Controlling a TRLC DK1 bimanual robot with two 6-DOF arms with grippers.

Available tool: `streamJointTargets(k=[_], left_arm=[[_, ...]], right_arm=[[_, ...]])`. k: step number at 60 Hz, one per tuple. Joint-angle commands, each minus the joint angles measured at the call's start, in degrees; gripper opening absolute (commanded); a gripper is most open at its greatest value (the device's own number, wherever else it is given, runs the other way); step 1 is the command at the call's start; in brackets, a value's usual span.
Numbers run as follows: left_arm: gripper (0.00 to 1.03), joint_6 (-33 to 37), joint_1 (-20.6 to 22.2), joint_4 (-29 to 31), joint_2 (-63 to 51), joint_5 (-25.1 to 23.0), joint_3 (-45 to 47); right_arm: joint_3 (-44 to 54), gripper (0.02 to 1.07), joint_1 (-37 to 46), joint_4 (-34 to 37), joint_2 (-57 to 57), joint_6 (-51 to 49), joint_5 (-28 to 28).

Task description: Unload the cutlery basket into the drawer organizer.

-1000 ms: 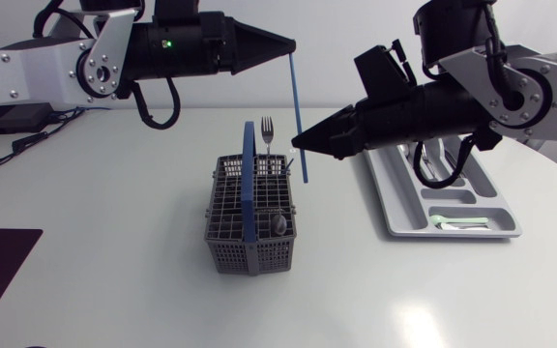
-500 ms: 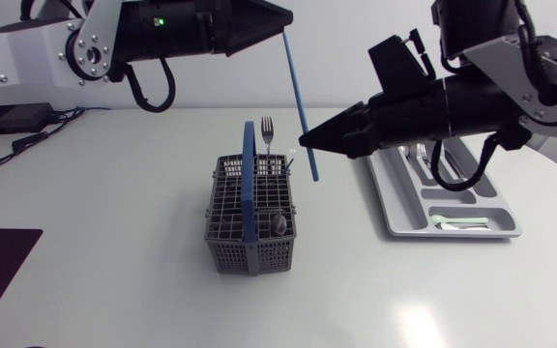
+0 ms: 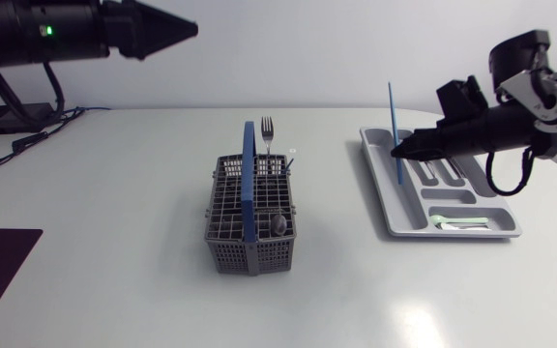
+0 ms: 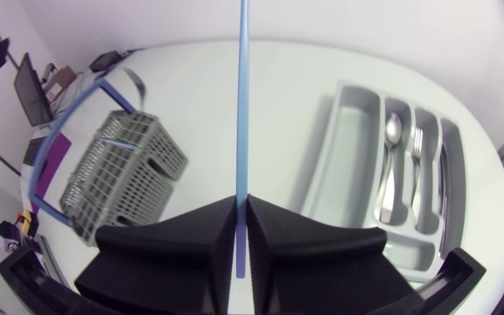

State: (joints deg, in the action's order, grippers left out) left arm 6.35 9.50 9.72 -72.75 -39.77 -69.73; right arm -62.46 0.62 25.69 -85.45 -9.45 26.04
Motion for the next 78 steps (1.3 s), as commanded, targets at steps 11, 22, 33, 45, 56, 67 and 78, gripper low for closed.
streamJointTargets(k=[11, 22, 33, 45, 56, 67, 78], left_arm=[[0.98, 11.8, 0.8, 5.7, 6.7, 9.6, 13.0], [0.97, 11.8, 3.5, 7.9, 7.6, 18.1, 18.1], [0.96, 11.1, 8.0, 8.1, 7.1, 28.1, 22.0], [0.96, 10.1, 11.8, 9.8, 6.4, 35.1, 23.8], [0.96, 10.6, 12.5, 13.0, 8.7, 35.3, 24.4], [0.96, 14.8, 14.4, 15.4, 13.4, 35.0, 27.9], [0.96, 17.0, 21.3, 14.5, 16.5, 36.6, 35.0]], right_arm=[[-1.0, 0.14, 2.2, -0.9, -12.2, 1.1, -8.3], [-2.9, 0.15, 2.1, -1.3, -17.4, 3.1, -12.6], [-6.8, 0.15, 1.8, -1.2, -23.0, 5.1, -16.1], [-9.6, 0.22, 1.2, -1.0, -26.8, 5.4, -18.0], [-7.9, 0.84, 0.4, -1.3, -21.2, 5.1, -19.5], [-7.4, 0.88, -3.5, -2.2, -14.7, 4.3, -15.0], [-10.8, 0.88, -9.3, -4.7, -16.4, 5.5, -8.8]])
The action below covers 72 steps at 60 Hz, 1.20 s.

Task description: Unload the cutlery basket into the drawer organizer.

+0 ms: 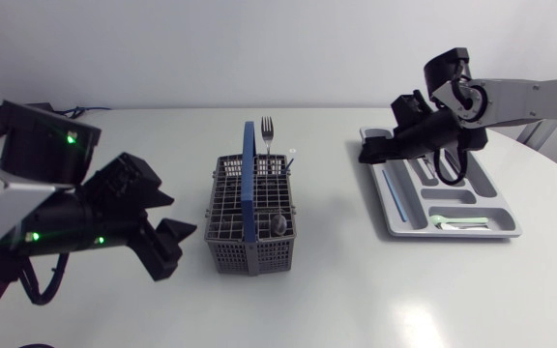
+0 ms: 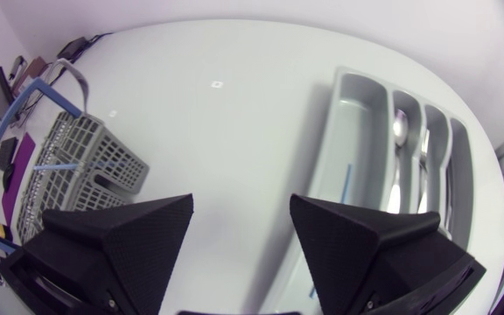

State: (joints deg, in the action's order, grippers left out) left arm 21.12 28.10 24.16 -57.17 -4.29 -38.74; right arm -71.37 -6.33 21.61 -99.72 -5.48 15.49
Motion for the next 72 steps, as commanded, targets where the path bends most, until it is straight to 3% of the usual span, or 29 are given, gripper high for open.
streamJointTargets(k=[1, 7, 13, 19, 29, 36, 54, 72], left_arm=[[0.96, 2.4, 3.3, -0.1, 1.2, 1.2, 4.6], [0.95, 3.4, 4.2, -1.5, 2.1, 2.3, 7.2], [0.9, 4.1, 5.2, -2.0, 3.0, 2.3, 9.2], [0.78, 4.2, 6.4, -3.4, 3.4, 2.8, 10.4], [0.46, 4.1, 9.0, -7.6, 1.8, 3.3, 12.2], [0.22, 4.1, 10.6, -11.4, -2.6, 4.8, 12.6], [0.2, 4.1, 12.2, -18.2, -8.8, 7.0, 12.8], [0.2, 4.0, 11.4, -24.1, -11.2, 7.0, 12.4]], right_arm=[[-2.6, 0.88, -2.9, -1.0, -2.8, 1.8, 2.3], [-7.2, 0.86, -4.8, -1.3, -6.9, 3.3, 5.0], [-11.2, 0.67, -6.7, -1.4, -10.1, 4.2, 6.1], [-15.4, 0.49, -8.0, -1.4, -13.0, 5.7, 7.5], [-23.6, 0.18, -9.9, 1.0, -18.9, 6.8, 9.4], [-28.5, 0.17, -11.6, 2.7, -23.1, 7.4, 10.5], [-41.3, 0.16, -13.2, 10.7, -33.6, 8.6, 16.0], [-33.8, 0.16, -12.9, 11.8, -29.9, 5.8, 20.4]])
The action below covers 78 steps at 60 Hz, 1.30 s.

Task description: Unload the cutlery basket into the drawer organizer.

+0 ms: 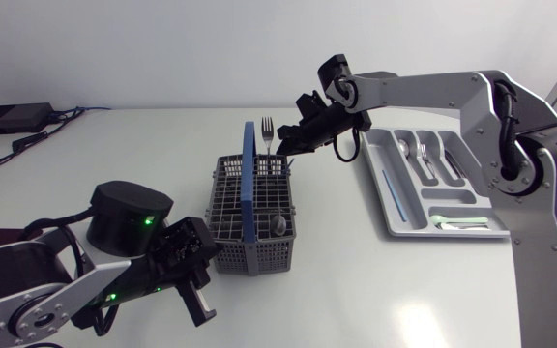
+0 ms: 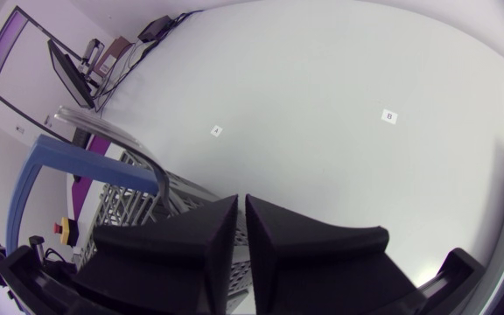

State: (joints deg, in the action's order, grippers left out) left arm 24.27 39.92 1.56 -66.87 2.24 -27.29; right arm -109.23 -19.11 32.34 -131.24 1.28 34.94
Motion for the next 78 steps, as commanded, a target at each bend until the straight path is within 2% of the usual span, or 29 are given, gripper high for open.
streamJointTargets(k=[1, 13, 22, 46, 62, 78], left_arm=[[0.2, 0.9, -0.5, -1.7, -1.6, 0.5, 0.9], [0.2, 1.9, -3.3, -5.4, -3.3, 0.5, 1.0], [0.2, 4.5, -7.2, -8.3, -5.4, 0.2, 0.4], [0.2, 9.0, -19.0, -13.0, -15.1, -9.8, -8.0], [0.21, 9.0, -21.6, -15.2, -23.4, -14.5, -15.3], [0.21, 9.0, -23.4, -16.4, -29.1, -17.3, -21.1]], right_arm=[[4.6, 0.16, 0.0, 1.1, 2.0, -1.1, 0.9], [12.4, 0.16, 0.0, -1.1, 6.6, -1.6, 1.8], [17.3, 0.16, 0.2, -2.6, 9.6, -1.7, 1.8], [28.5, 0.16, 1.3, -4.7, 17.0, -1.9, 1.4], [37.2, 0.15, 1.2, -7.6, 23.1, -1.1, 0.6], [43.5, 0.15, 0.2, -10.1, 28.9, 0.0, -2.7]])
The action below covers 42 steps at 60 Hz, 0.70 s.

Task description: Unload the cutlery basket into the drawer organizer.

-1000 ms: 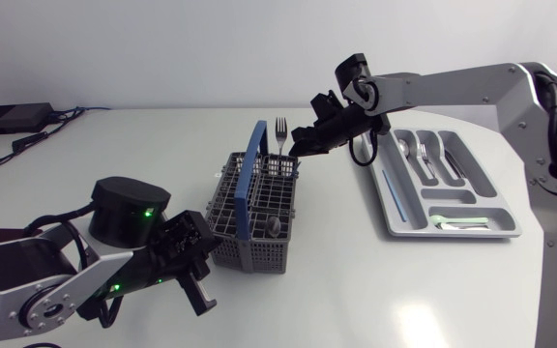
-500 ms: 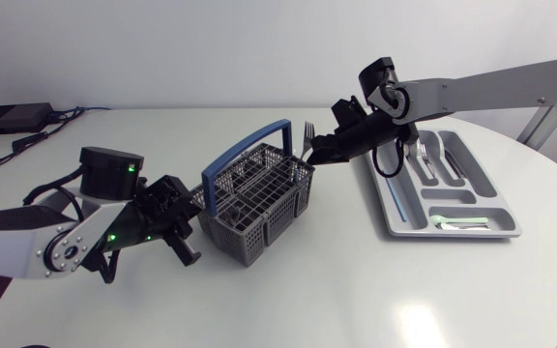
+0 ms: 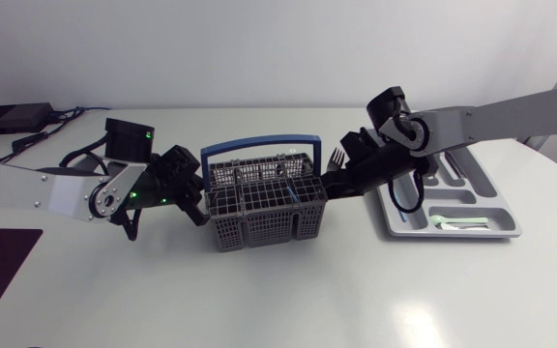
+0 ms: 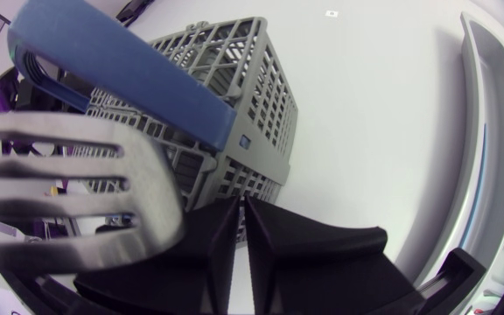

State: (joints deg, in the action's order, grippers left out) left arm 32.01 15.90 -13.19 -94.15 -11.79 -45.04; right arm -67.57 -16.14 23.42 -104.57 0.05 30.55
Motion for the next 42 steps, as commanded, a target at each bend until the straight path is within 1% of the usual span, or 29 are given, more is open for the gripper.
streamJointTargets(k=[1, 8, 18, 24, 29, 32, 34, 35, 37, 40, 42], left_arm=[[0.21, 1.2, 0.4, -1.7, -2.2, -3.3, -3.7], [0.21, 1.2, -0.2, -1.7, -3.7, -4.6, -5.5], [0.21, 1.3, -0.8, -1.7, -3.8, -5.7, -5.6], [0.21, 1.3, -2.2, -1.5, -2.9, -6.5, -5.0], [0.21, 1.3, -4.0, 0.0, 1.0, -8.1, -3.4], [0.22, 1.4, -4.8, 0.9, 3.4, -8.2, -2.5], [0.23, 1.4, -5.5, 2.1, 5.7, -8.3, -1.8], [0.23, 1.4, -5.6, 2.6, 6.3, -8.3, -1.7], [0.23, 1.5, -6.1, 5.2, 8.7, -8.3, -1.6], [0.26, 1.3, -6.6, 7.7, 11.2, -8.3, -1.5], [0.28, 1.0, -6.8, 11.2, 14.2, -8.3, -1.5]], right_arm=[[2.1, 0.15, -2.8, -1.2, 2.6, 1.4, 1.5], [3.2, 0.15, -2.8, -1.6, 3.9, 1.4, 0.5], [3.2, 0.15, -2.1, -1.7, 4.0, 1.4, -0.8], [4.5, 0.16, -1.6, -2.7, 5.1, 1.2, -3.3], [6.4, 0.17, -1.5, -4.0, 7.5, 0.5, -6.4], [7.2, 0.25, -1.4, -4.4, 9.1, 0.0, -7.9], [7.9, 0.36, -1.3, -4.8, 10.4, -0.2, -9.0], [8.0, 0.39, -1.3, -4.9, 10.8, -0.3, -9.2], [8.3, 0.49, -1.0, -4.9, 12.0, -0.8, -9.6], [8.9, 0.59, -0.6, -4.8, 13.4, -1.0, -10.1], [9.1, 0.67, -0.4, -4.8, 14.3, -1.1, -10.3]])
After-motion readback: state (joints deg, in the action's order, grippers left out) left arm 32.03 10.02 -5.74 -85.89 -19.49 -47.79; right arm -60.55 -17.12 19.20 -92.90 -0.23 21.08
